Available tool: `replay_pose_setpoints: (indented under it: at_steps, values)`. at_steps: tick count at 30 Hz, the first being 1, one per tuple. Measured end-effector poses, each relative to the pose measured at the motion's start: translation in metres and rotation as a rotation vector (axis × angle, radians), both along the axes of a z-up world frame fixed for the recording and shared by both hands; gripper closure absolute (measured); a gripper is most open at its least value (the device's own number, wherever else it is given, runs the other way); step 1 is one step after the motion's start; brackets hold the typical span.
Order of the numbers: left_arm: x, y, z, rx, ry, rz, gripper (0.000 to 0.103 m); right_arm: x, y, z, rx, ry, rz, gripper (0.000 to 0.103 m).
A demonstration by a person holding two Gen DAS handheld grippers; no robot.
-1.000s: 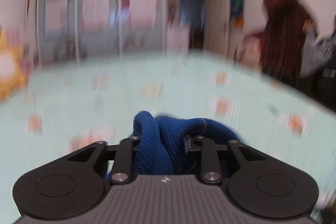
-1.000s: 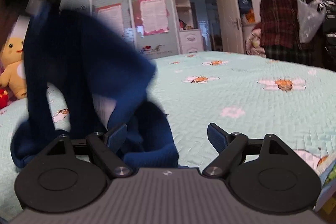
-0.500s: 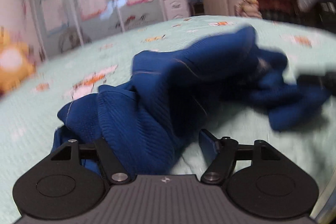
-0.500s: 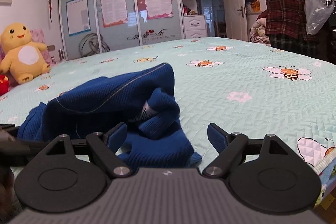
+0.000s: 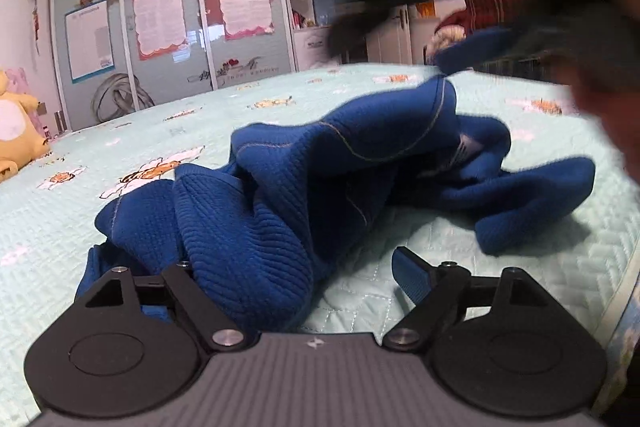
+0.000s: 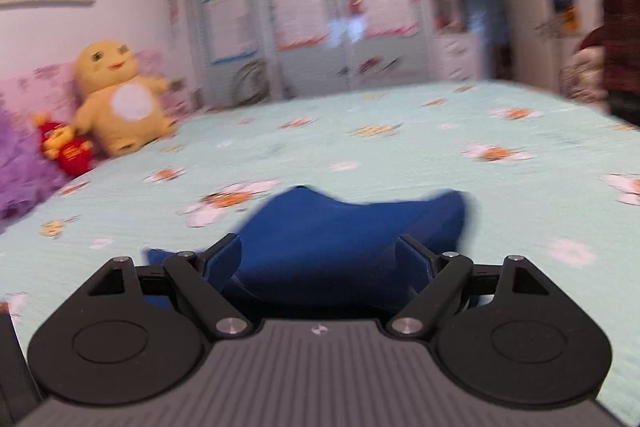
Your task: Fold clothes
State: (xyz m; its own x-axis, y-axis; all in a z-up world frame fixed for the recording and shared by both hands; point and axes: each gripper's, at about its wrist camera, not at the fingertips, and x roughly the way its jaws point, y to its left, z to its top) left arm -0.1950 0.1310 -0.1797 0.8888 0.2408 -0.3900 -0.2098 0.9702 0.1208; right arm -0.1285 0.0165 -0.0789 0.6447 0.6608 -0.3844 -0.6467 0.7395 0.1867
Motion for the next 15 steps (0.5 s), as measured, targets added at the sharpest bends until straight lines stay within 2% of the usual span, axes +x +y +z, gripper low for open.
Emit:
replay_pose_setpoints:
  at_steps: [1,6,7,9,11,12,13,15]
  values:
    - [0.0,0.001,0.0,-0.013,-0.01,-0.002,0.017,0.009,0.014,0.004,-0.015,0.029,0.035,0.019]
    - [-0.007,0.008,0.0,-0.098,-0.023,-0.047,0.017,0.045,0.099,-0.007,-0.298,0.156,0.126,0.019]
    - [-0.009,0.008,0.0,-0.107,-0.025,-0.053,0.017,0.048,0.111,-0.016,-0.381,0.177,0.131,0.019]
    - [-0.01,0.002,-0.003,-0.058,0.009,-0.072,0.017,0.041,0.122,-0.034,-0.474,0.142,0.137,0.019]
    - [-0.013,-0.003,-0.004,-0.029,0.02,-0.089,0.017,0.03,0.12,-0.043,-0.492,0.08,0.134,0.023]
    - [-0.016,-0.004,-0.005,-0.025,0.015,-0.097,0.017,0.028,0.118,-0.043,-0.49,0.084,0.133,0.034]
    - [-0.018,-0.006,-0.005,-0.02,0.011,-0.104,0.017,0.028,0.114,-0.041,-0.48,0.106,0.141,0.041]
    - [-0.021,-0.007,-0.008,-0.01,0.02,-0.103,0.017,0.034,0.107,-0.035,-0.45,0.149,0.144,0.071]
